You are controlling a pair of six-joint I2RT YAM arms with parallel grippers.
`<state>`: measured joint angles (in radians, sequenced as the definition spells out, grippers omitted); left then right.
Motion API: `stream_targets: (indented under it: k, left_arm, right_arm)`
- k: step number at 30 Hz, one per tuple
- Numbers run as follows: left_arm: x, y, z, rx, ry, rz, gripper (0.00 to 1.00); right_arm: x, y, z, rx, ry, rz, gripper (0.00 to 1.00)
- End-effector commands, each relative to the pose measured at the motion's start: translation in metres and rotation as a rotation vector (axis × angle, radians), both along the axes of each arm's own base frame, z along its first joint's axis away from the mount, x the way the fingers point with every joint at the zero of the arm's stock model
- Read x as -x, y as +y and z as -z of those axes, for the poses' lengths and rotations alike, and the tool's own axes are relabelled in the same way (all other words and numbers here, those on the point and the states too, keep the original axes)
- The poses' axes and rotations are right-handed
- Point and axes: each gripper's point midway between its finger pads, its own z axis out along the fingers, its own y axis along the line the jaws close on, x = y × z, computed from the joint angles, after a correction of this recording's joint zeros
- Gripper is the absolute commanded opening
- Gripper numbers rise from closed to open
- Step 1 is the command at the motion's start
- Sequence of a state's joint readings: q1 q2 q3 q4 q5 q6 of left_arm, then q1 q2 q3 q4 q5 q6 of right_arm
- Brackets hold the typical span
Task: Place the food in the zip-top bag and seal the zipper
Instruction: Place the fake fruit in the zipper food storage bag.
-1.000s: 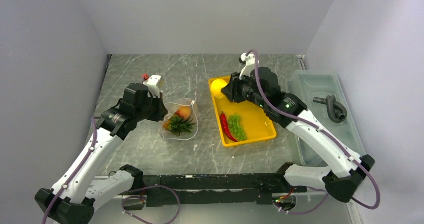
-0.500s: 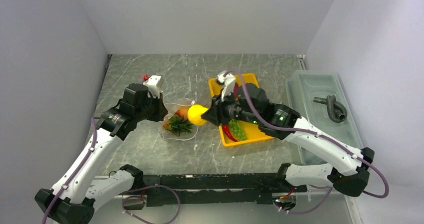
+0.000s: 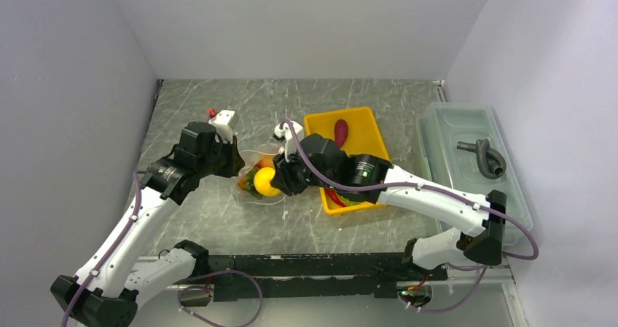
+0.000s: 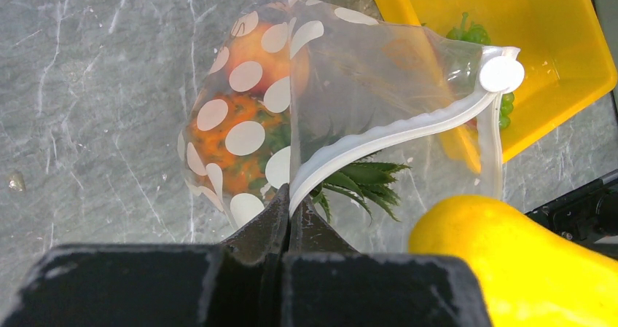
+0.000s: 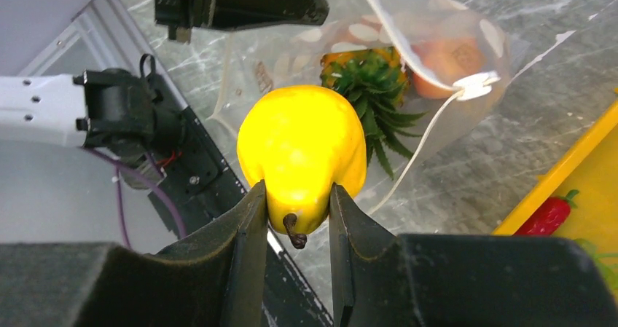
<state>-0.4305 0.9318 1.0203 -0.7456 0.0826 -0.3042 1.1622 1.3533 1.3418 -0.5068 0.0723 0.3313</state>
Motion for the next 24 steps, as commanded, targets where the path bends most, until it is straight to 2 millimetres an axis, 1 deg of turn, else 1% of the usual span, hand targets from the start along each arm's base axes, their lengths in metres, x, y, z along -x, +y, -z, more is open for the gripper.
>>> stream_targets:
  k: [1,7,14,17,24]
  left_arm:
    - [-0.002,-0.002,-0.01,0.024,-0.039,0.009,0.0]
    - [-0.002,-0.003,-0.011,0.029,-0.041,0.013,0.0]
    - [-0.001,-0.004,-0.012,0.036,-0.044,0.021,0.0]
    - [0.0,-0.006,-0.012,0.04,-0.039,0.027,0.0]
    - [0.0,-0.007,-0.012,0.045,-0.038,0.032,0.0]
  right_arm:
    - [-0.023,0.013,-0.029,-0.055,-0.088,0.076,0.07]
    - [-0.041,0.025,-0.012,0.019,-0.096,0.13,0.07]
    - [-0.063,0.031,0.006,0.09,-0.12,0.237,0.06]
    - [-0.075,0.03,0.011,0.113,-0.147,0.306,0.05]
    - [-0.094,0.027,0.02,0.157,-0.226,0.446,0.04]
